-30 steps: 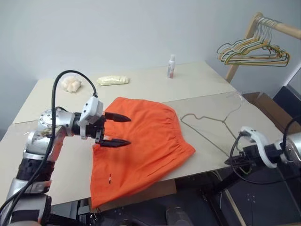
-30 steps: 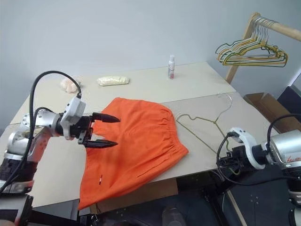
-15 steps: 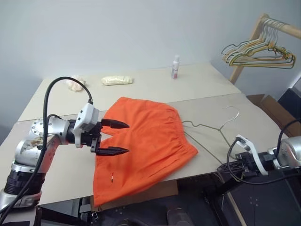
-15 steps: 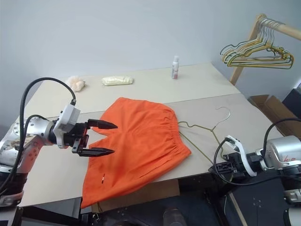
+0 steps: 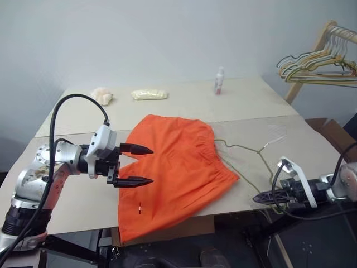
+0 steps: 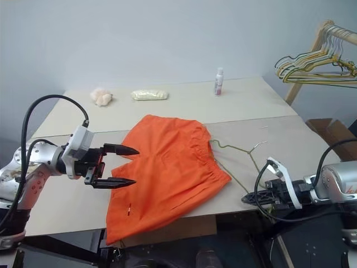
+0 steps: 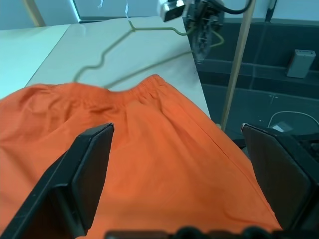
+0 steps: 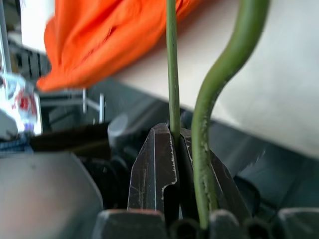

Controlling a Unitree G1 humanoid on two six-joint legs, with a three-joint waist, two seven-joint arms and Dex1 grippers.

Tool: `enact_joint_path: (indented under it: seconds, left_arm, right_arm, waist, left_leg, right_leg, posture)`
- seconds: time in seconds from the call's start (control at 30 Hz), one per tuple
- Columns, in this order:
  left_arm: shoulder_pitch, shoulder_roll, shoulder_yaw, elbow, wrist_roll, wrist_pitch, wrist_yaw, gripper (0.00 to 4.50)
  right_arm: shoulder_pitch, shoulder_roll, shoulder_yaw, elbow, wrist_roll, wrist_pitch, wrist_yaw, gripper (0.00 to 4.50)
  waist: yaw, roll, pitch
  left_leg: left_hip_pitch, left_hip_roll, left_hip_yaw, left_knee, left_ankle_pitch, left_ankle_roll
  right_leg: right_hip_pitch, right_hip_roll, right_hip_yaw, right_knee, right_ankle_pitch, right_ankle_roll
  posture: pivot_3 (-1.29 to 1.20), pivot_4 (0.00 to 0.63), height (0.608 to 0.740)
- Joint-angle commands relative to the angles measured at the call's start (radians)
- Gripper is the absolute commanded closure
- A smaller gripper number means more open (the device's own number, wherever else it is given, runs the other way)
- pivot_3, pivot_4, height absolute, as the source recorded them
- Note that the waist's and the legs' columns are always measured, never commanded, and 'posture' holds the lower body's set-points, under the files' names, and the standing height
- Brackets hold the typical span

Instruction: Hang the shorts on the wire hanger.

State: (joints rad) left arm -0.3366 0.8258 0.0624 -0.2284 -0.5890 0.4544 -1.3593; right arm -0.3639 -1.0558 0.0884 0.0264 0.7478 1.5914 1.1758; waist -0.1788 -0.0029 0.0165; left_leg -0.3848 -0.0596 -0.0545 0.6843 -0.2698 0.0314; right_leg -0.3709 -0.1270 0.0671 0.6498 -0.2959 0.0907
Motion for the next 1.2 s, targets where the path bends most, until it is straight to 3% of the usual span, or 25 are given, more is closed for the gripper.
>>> enact_joint_path:
  seconds: [0.03,0.2,0.43,0.6,0.93,1.07,1.2]
  left_arm:
    - [0.000,0.016,0.019,-0.026,-0.006,-0.019,0.003,0.05]
    - [0.017,0.034,0.029,-0.031,-0.002,-0.028,0.000,0.05]
    - [0.033,0.045,0.032,-0.044,-0.003,-0.035,0.010,0.05]
    - [0.041,0.052,0.036,-0.047,-0.006,-0.037,0.014,0.05]
    - [0.084,0.070,0.060,-0.085,-0.009,-0.032,0.033,0.05]
    - [0.139,0.085,0.097,-0.128,-0.025,-0.028,0.045,0.05]
    - [0.164,0.088,0.110,-0.146,-0.027,-0.028,0.058,0.05]
  right_arm:
    - [0.009,-0.030,0.061,-0.047,0.021,-0.017,0.014,4.50]
    - [-0.011,-0.036,0.096,-0.018,0.002,-0.044,-0.008,4.50]
    - [-0.185,0.046,0.115,0.209,-0.098,-0.133,-0.065,4.50]
    - [-0.303,0.068,0.218,0.335,-0.178,-0.228,0.003,4.50]
    - [-0.479,0.235,0.413,0.711,-0.397,-0.448,0.186,4.50]
    - [-0.397,0.152,0.448,0.549,-0.364,-0.388,0.312,4.50]
    - [-0.262,0.049,0.402,0.292,-0.267,-0.255,0.311,4.50]
  waist:
    - [0.006,0.000,0.000]
    - [0.018,0.000,0.000]
    - [0.031,0.000,0.000]
    - [0.035,0.000,0.000]
    - [0.032,0.000,0.000]
    - [0.047,0.000,0.000]
    - [0.082,0.000,0.000]
  left_leg:
    - [0.000,0.000,0.000,0.000,0.000,0.000]
    - [0.000,0.000,0.000,0.000,0.000,0.000]
    - [0.001,0.000,0.000,0.000,0.000,0.000]
    - [0.000,-0.001,0.000,0.000,0.000,0.000]
    - [0.000,-0.002,0.001,-0.001,0.000,0.000]
    - [0.000,-0.002,0.000,-0.001,0.000,0.000]
    - [0.000,-0.001,0.000,-0.001,0.000,0.000]
  right_leg:
    - [0.001,0.000,0.000,0.000,0.000,0.000]
    - [0.000,0.000,0.000,-0.001,0.000,0.000]
    - [0.001,0.000,0.000,-0.001,0.000,0.000]
    - [-0.001,-0.001,0.000,-0.001,0.000,0.000]
    - [0.000,-0.001,0.000,-0.001,0.000,0.000]
    - [-0.001,-0.001,-0.001,-0.001,0.000,0.000]
    - [-0.002,-0.001,-0.001,-0.001,0.000,0.000]
  posture:
    - [-0.14,0.000,0.740]
    - [-0.13,0.000,0.740]
    - [-0.11,0.000,0.740]
    - [-0.11,0.000,0.740]
    - [-0.04,0.000,0.740]
    - [-0.02,0.000,0.740]
    - [-0.02,0.000,0.740]
